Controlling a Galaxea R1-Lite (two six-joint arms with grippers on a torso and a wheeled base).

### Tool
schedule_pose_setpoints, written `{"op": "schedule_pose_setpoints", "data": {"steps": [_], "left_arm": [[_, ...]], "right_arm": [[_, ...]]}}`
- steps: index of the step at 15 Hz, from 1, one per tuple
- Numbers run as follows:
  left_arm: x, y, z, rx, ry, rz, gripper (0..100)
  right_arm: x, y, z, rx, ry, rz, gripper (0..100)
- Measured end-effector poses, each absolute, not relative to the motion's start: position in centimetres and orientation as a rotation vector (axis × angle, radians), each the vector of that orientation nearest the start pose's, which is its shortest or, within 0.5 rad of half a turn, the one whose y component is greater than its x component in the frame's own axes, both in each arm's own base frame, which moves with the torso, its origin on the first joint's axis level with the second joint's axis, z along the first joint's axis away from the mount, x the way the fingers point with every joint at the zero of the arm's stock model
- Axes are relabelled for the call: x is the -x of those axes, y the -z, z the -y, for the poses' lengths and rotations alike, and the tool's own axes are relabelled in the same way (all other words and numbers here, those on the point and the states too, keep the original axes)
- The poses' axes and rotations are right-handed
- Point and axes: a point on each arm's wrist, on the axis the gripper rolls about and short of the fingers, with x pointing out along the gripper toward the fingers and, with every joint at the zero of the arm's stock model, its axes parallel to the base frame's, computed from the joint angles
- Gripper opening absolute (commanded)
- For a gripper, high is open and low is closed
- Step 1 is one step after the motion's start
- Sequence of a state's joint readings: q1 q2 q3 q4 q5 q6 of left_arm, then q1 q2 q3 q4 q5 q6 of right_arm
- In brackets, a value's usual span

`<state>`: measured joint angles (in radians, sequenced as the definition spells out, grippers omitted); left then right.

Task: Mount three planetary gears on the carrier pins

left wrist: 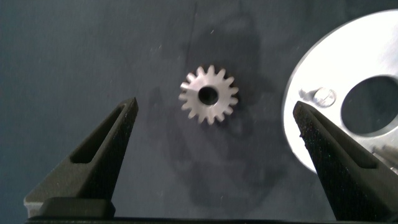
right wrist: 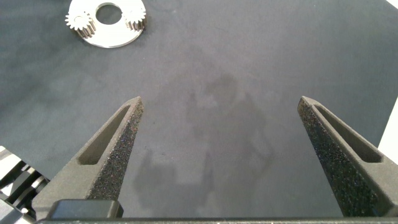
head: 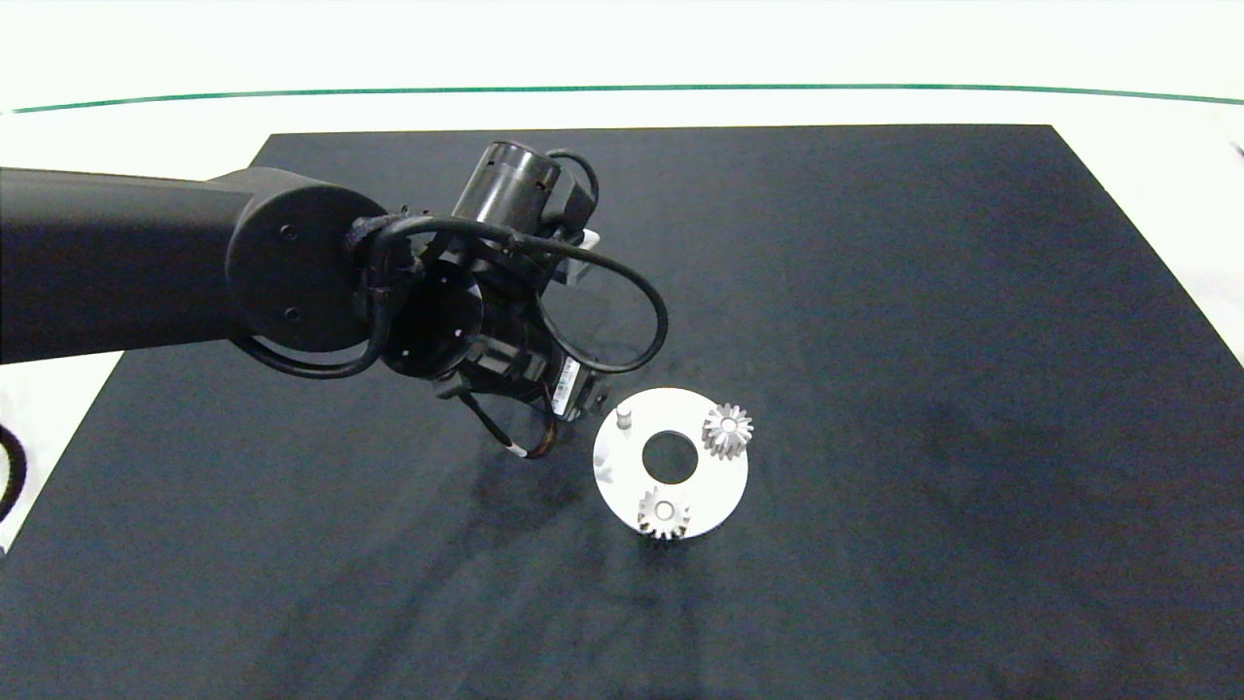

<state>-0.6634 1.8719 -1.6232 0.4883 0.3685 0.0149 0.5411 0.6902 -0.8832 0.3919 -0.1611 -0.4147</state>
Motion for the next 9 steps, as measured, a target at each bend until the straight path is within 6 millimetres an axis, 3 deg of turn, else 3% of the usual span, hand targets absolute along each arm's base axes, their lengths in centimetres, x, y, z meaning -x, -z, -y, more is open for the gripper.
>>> {"op": "schedule_pose_setpoints", "data": {"steps": [9], "left_arm": [[-30.1, -24.3, 20.9, -0.366, 0.254, -0.646, 100]], "right_arm": [[-2.4, -27.8, -1.0, 0.477, -0.415, -0.107, 100]]}}
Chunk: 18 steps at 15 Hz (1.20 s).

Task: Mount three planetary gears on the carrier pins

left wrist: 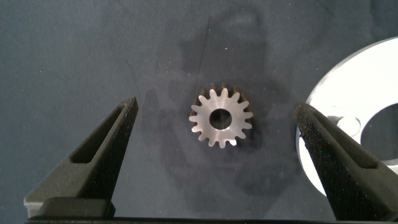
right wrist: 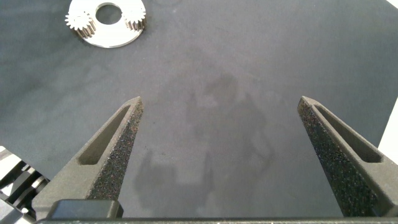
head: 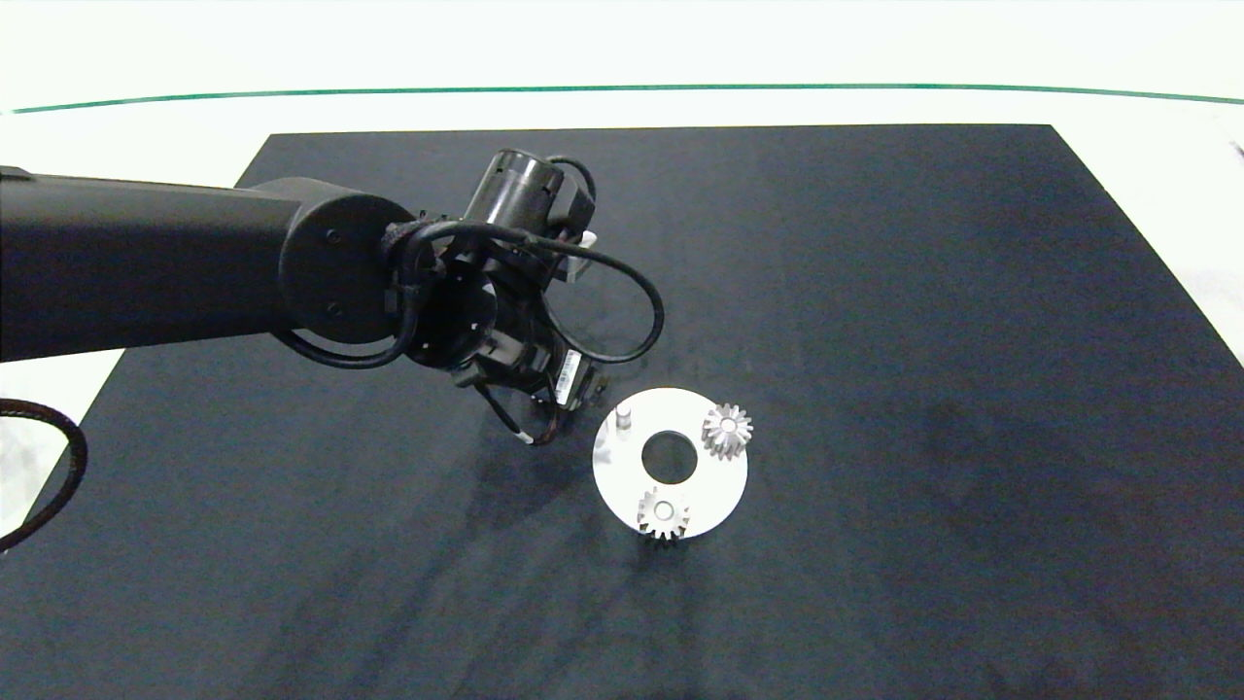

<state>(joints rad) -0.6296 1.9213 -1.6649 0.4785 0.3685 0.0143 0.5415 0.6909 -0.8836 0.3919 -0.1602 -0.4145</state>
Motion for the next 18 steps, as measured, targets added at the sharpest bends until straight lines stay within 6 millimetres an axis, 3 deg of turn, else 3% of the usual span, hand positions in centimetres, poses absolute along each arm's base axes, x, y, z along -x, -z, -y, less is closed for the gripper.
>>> {"op": "schedule_pose_setpoints", "data": {"steps": [5, 18], "left_arm": [[-30.37, -23.81, 20.41, -0.362, 0.238, -0.666, 99], [-30.45, -23.24, 20.88, -0.349, 0.241, -0.68, 74]], "right_arm": [[-2.42, -27.81, -1.04, 0.478, -0.413, -0.108, 100], [-2.48, -27.76, -1.07, 0.479, -0.414, -0.112, 100]]}}
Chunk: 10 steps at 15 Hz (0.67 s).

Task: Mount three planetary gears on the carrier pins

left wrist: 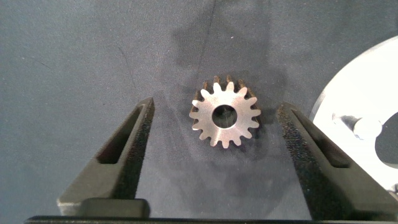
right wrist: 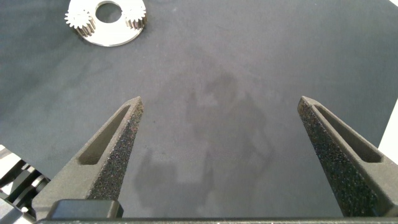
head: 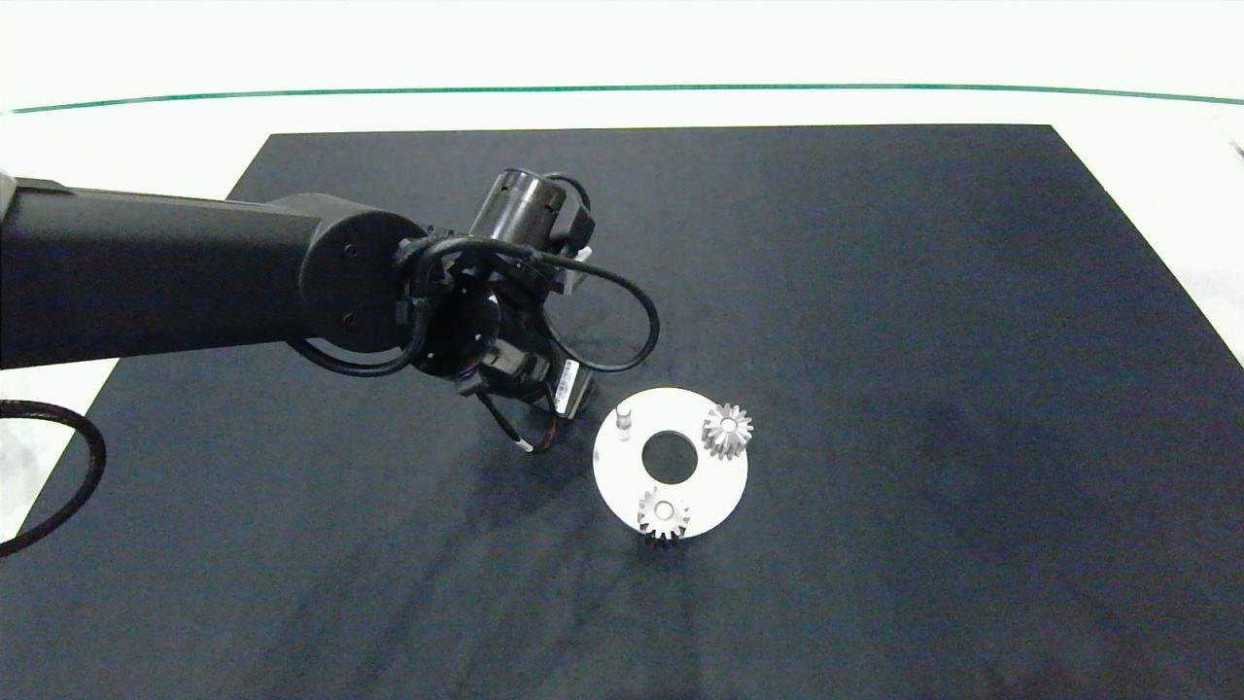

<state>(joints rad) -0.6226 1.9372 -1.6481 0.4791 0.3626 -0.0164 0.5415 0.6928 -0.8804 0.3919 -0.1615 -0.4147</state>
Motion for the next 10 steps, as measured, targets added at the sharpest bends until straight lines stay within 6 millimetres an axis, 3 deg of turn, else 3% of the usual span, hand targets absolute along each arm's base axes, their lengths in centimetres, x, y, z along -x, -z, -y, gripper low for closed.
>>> {"op": "schedule_pose_setpoints", "data": {"steps": [10], "left_arm": [[-30.89, -22.71, 21.21, -0.349, 0.242, -0.678, 53]], "right_arm": [[-2.58, -27.72, -1.13, 0.48, -0.415, -0.116, 100]]}}
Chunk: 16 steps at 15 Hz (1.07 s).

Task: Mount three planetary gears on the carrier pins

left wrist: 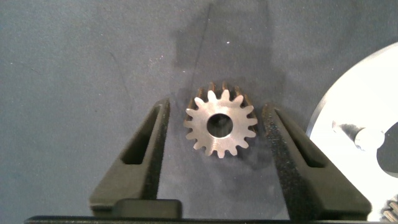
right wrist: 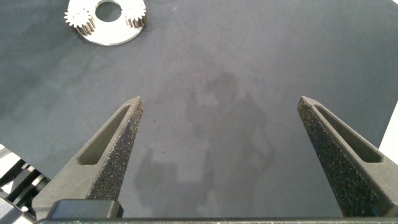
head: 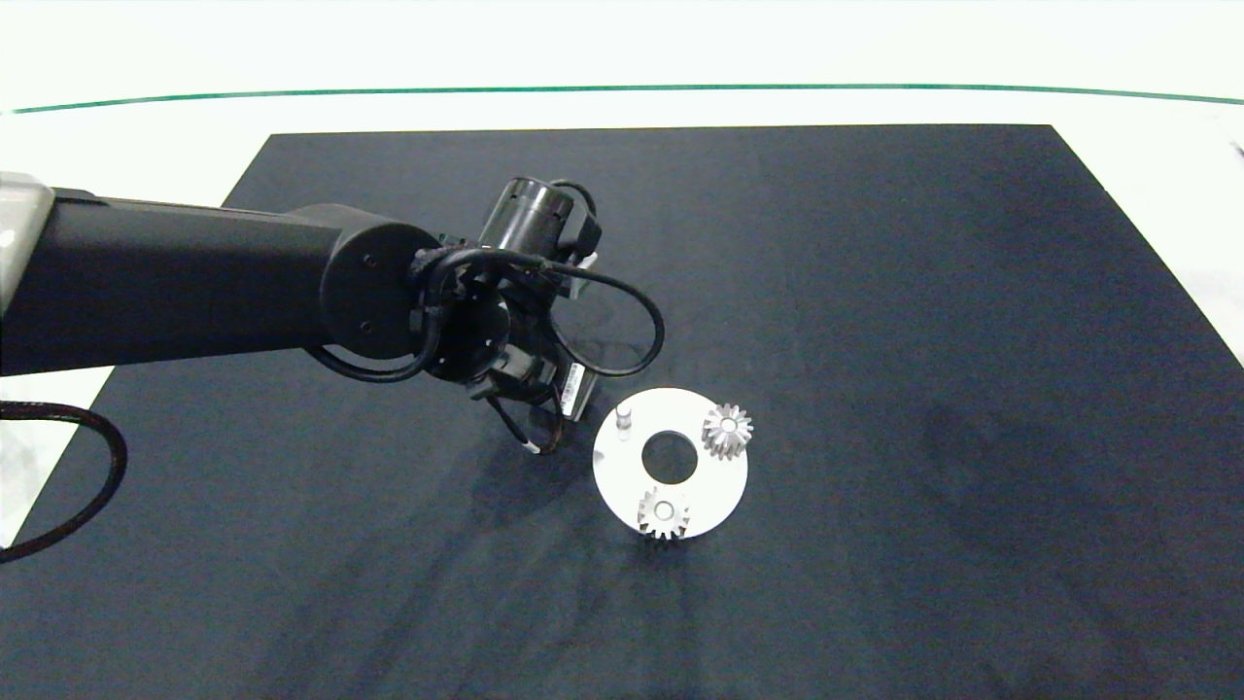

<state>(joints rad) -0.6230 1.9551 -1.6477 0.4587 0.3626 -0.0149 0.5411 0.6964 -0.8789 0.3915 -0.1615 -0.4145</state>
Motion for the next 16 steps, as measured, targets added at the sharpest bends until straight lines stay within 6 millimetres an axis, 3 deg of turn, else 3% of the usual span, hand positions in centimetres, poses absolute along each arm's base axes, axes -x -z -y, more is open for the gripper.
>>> {"op": "schedule_pose_setpoints", "data": {"steps": [12, 16], "left_arm": [[-30.82, -22.44, 21.28, -0.354, 0.242, -0.687, 29], [-30.25, -23.24, 21.71, -0.343, 0.257, -0.662, 22]], "right_arm": [[-2.67, -27.57, -1.18, 0.483, -0.415, -0.122, 100], [-2.67, -27.59, -1.18, 0.482, -0.415, -0.121, 100]]}}
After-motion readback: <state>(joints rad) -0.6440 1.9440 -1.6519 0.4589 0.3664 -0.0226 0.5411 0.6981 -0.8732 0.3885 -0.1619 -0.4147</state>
